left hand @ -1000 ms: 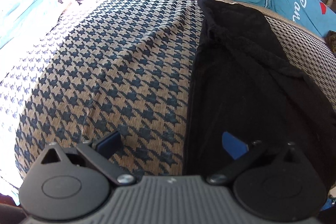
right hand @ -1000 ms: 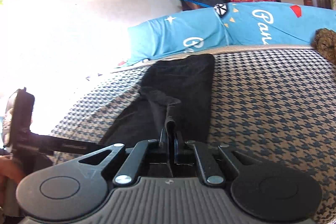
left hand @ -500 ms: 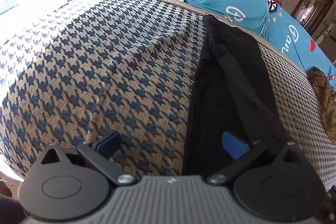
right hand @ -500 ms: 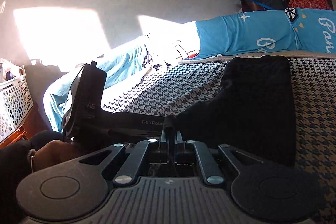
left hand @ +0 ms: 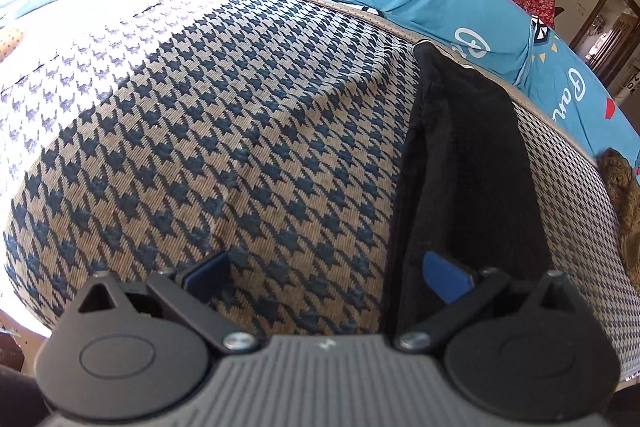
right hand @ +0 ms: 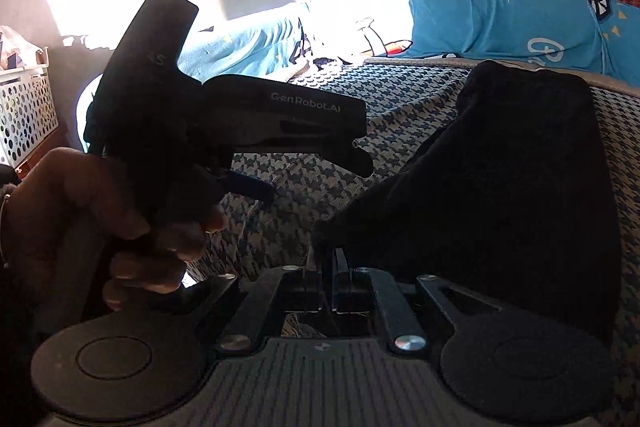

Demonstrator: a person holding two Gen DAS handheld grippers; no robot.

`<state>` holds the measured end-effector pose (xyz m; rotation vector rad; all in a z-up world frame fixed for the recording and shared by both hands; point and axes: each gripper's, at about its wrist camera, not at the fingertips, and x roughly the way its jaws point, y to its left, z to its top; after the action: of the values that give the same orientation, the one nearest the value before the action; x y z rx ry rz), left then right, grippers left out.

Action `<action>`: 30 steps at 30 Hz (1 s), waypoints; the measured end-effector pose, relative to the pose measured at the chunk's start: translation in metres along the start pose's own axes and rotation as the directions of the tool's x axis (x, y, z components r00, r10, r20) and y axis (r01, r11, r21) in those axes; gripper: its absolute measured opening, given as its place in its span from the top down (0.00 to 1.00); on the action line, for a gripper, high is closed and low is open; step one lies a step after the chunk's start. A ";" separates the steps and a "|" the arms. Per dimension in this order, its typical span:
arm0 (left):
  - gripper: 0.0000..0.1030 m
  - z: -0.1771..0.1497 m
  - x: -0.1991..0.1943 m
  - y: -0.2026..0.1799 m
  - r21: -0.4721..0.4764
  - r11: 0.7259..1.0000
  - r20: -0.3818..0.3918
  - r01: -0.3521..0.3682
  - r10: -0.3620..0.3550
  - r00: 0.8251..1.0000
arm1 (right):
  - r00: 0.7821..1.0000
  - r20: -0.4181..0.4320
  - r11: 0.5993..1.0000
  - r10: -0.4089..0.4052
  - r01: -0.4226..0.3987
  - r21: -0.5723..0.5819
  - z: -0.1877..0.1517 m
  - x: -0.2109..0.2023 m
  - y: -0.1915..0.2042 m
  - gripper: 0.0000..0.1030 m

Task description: Fold clothes

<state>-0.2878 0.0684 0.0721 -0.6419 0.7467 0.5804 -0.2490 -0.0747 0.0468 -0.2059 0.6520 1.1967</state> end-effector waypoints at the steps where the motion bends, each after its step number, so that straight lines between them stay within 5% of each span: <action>1: 0.00 0.000 0.000 -0.001 0.001 1.000 0.001 -0.003 0.003 1.000 | 1.000 -0.005 1.000 0.001 -0.001 -0.002 -0.001 0.002 0.000 0.94; 8: 0.00 -0.001 0.005 -0.008 0.031 0.999 0.003 -0.036 0.036 0.999 | 0.999 -0.051 0.999 0.007 -0.009 -0.035 -0.013 0.022 0.005 0.90; 18: 0.00 -0.003 0.005 -0.014 0.051 0.998 0.001 -0.045 0.045 0.999 | 0.974 -0.193 0.989 0.120 -0.134 -0.064 -0.033 0.020 0.009 0.83; 24: 0.00 -0.005 0.006 -0.022 0.080 0.996 0.001 -0.046 0.046 0.999 | 0.989 -0.148 1.000 -0.023 0.021 -0.010 -0.038 -0.008 -0.012 0.81; 30: 0.00 -0.006 0.008 -0.029 0.094 0.995 -0.007 -0.041 0.042 0.999 | 0.979 -0.108 0.982 -0.172 0.179 0.053 -0.044 -0.036 -0.033 0.77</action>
<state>-0.2657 0.0471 0.0717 -0.5434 0.7928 0.5777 -0.2419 -0.1367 0.0263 -0.2683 0.7452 0.9991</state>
